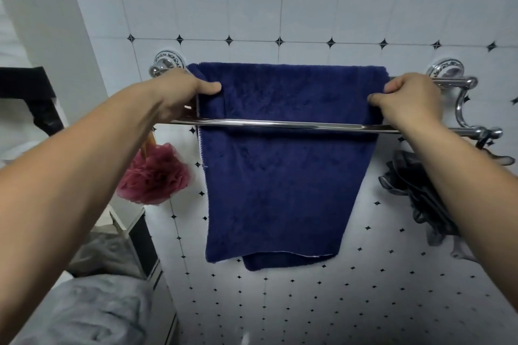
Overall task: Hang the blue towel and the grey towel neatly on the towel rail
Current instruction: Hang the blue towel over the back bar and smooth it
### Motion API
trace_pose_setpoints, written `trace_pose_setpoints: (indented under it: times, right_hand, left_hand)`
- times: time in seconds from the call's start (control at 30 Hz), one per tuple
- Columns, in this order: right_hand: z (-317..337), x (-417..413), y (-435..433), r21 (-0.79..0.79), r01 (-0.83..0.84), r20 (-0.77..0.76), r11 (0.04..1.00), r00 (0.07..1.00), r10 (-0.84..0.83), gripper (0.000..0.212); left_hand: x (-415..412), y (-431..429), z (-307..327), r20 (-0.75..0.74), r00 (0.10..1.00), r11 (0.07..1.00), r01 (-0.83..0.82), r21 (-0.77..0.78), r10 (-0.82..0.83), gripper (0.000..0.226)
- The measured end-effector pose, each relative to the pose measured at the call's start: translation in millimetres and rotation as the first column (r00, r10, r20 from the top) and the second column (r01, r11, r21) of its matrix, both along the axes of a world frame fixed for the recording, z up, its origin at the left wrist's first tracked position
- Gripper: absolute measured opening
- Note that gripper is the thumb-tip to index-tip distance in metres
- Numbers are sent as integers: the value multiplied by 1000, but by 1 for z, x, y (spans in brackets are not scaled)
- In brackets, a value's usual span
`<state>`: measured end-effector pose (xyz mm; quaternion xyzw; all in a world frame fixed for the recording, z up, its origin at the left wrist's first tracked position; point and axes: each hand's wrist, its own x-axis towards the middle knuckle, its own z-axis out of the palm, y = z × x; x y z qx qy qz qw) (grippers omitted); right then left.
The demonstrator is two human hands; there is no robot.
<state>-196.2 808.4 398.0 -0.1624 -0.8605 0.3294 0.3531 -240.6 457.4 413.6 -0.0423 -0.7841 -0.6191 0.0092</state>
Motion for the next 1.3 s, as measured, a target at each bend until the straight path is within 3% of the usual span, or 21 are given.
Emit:
trace_pose_setpoints:
  times: [0.1,0.2,0.27,0.43,0.5,0.57,0.63,0.73,0.83,0.9,1.0,1.1,1.17,1.3]
  right_hand:
    - [1,6,2,62,49,37,997,998,-51,15]
    - [8,12,10,143,94,17,985,995,-97,14]
    - [16,15,19,133,74,26,988,997,-78,19]
    - [1,14,1,48,-154,221,987,965,140,51]
    - [-5,10,-7,80,-118,207,990,973,99,38]
    - [-1,8,-3,115,-60,199,991,979,37,22]
    - [1,11,9,154,-30,242,988,970,-9,20]
    - [1,15,21,202,-68,331,977,944,-2,26]
    - [11,11,25,209,-111,431,972,902,10,29]
    - [16,10,22,219,-120,495,968,869,-4,30]
    - [17,15,22,279,-34,471,960,875,-106,32]
    - [21,20,10,413,96,78,906,987,-140,28]
    - [28,15,-3,574,27,-52,818,999,3,32]
    - [33,-12,-7,817,-69,30,572,997,77,24]
  left_hand:
    - [3,-11,2,36,992,975,109,194,-118,31]
    - [1,-26,2,68,989,913,97,397,-134,31]
    - [0,-30,1,75,985,890,106,444,-155,32]
    - [-8,-19,-2,-17,999,994,46,96,-45,6]
    - [-11,-18,0,-81,997,997,-20,-73,14,30]
    - [-8,-19,1,-148,987,966,-99,-237,65,46]
    - [-5,-16,-1,-190,979,885,-150,-441,71,50]
    - [-4,-14,-9,-174,983,837,-147,-526,63,53]
    - [-3,-14,-9,-150,988,807,-113,-580,31,41]
    - [2,-14,-7,-94,995,885,-4,-465,-45,31]
    - [7,-17,-5,-7,995,971,94,-218,-98,44]
    - [3,-23,-1,-30,998,999,48,22,-47,23]
    - [1,-25,0,-34,999,992,25,125,-21,18]
    - [3,-23,-2,-63,998,991,23,129,-15,13]
